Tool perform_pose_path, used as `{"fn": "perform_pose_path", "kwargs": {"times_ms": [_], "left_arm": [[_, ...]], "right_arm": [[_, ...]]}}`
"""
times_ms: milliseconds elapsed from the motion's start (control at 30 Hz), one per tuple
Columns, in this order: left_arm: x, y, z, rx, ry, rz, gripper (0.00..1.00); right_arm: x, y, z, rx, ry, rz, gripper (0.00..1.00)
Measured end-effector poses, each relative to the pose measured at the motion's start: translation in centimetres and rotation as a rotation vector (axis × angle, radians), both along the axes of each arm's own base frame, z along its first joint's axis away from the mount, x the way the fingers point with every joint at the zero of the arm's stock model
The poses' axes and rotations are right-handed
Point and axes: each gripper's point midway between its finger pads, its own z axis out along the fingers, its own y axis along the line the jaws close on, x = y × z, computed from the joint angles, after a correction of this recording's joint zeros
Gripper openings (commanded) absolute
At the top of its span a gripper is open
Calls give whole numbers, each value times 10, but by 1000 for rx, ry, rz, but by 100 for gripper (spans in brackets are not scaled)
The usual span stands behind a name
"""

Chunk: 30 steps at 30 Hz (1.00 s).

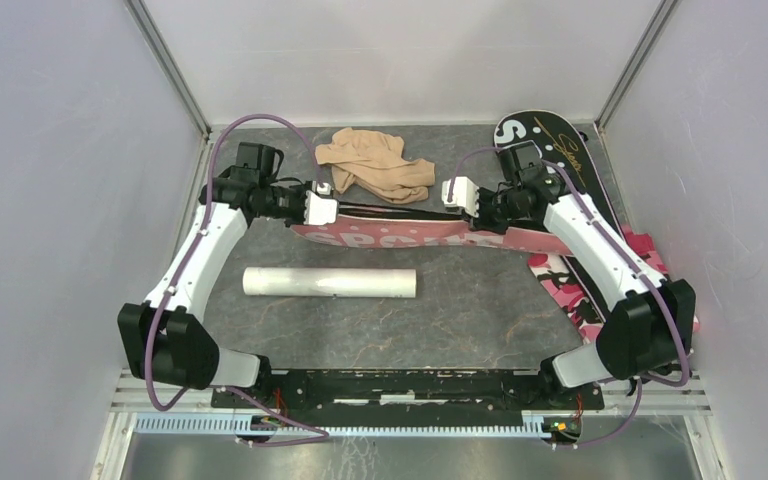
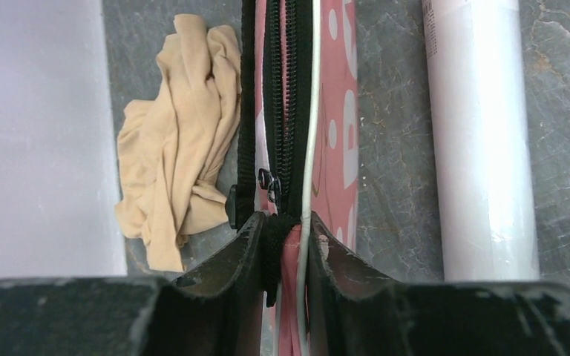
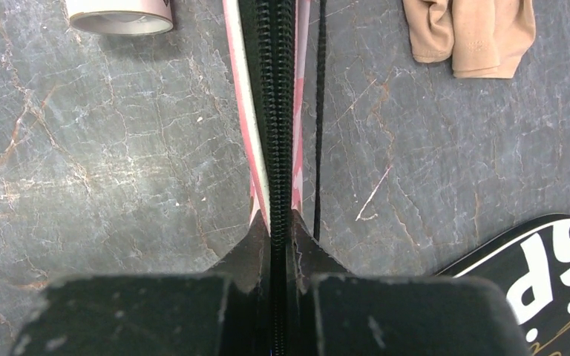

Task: Pack up the badminton gear
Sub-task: Adjust the racket bag at the center of the board.

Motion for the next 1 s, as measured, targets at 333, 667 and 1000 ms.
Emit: {"fn": "perform_pose_path", "kwargs": {"times_ms": [333, 667, 1000], "left_arm": [[4, -2, 6, -40, -79, 32, 2], [-1, -8, 5, -89, -166, 16, 2], [-12, -3, 2, -81, -253, -8, 2]], "right_arm": [[14, -1, -5, -17, 31, -30, 1], [23, -8, -5, -27, 17, -42, 21], [15, -8, -27, 20, 159, -88, 71]]}}
